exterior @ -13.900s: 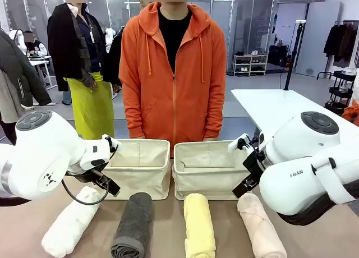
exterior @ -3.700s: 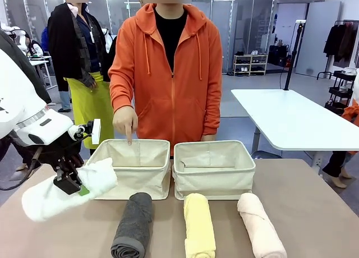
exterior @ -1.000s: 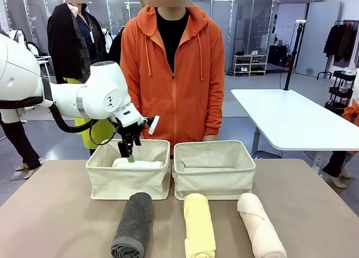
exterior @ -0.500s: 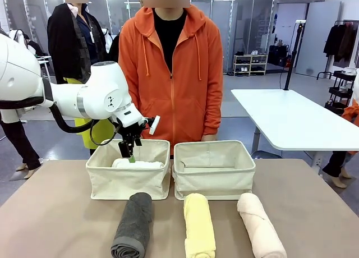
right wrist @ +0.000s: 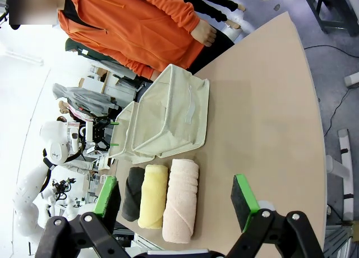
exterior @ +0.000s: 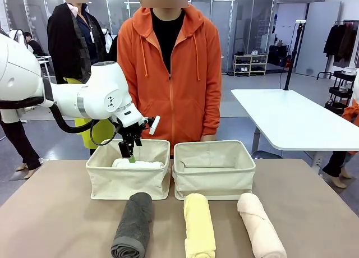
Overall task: Divide the towels into two baskets.
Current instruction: Pick up one hotel-folded towel from the bottom of the table and place it in the Fabric basket indicated by the person.
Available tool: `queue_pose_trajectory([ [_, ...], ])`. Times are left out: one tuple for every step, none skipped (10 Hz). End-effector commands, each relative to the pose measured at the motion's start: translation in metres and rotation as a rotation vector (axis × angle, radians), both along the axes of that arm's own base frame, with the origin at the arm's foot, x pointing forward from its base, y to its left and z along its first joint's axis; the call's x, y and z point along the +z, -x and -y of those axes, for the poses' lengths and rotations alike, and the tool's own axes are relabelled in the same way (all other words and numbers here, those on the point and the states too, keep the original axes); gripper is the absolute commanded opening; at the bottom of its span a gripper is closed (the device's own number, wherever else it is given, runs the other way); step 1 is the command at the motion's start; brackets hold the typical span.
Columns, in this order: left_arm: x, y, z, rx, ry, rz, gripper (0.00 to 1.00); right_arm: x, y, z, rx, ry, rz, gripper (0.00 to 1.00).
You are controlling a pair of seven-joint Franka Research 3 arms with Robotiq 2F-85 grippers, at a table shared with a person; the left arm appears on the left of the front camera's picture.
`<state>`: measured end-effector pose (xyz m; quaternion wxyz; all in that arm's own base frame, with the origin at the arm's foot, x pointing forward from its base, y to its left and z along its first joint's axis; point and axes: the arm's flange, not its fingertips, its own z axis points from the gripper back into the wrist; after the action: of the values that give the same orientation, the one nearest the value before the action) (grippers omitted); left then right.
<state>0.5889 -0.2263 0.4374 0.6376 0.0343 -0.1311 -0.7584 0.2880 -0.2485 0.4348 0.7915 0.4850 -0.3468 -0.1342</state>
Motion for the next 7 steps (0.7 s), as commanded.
queue_pose_trajectory([
  [0.000, 0.000, 0.000, 0.000, 0.000, 0.000, 1.00, 0.002, 0.001, 0.000, 0.002, -0.006, 0.012, 1.00],
  [0.021, -0.002, -0.005, 0.053, 0.057, -0.040, 1.00, 0.002, 0.001, 0.000, 0.002, -0.006, 0.012, 1.00],
  [0.044, 0.002, -0.015, 0.133, 0.054, -0.094, 1.00, 0.002, 0.001, 0.000, 0.002, -0.006, 0.012, 1.00],
  [0.061, 0.011, -0.026, 0.213, 0.081, -0.140, 1.00, 0.002, 0.001, 0.000, 0.002, -0.006, 0.012, 1.00],
  [0.078, 0.026, -0.040, 0.270, 0.068, -0.178, 1.00, 0.002, 0.001, 0.000, 0.002, -0.006, 0.012, 1.00],
  [0.090, 0.048, -0.059, 0.327, 0.093, -0.234, 1.00, 0.002, 0.001, 0.000, 0.002, -0.006, 0.012, 1.00],
  [0.095, 0.078, -0.088, 0.429, 0.168, -0.288, 1.00, 0.002, 0.001, 0.000, 0.002, -0.006, 0.012, 1.00],
])
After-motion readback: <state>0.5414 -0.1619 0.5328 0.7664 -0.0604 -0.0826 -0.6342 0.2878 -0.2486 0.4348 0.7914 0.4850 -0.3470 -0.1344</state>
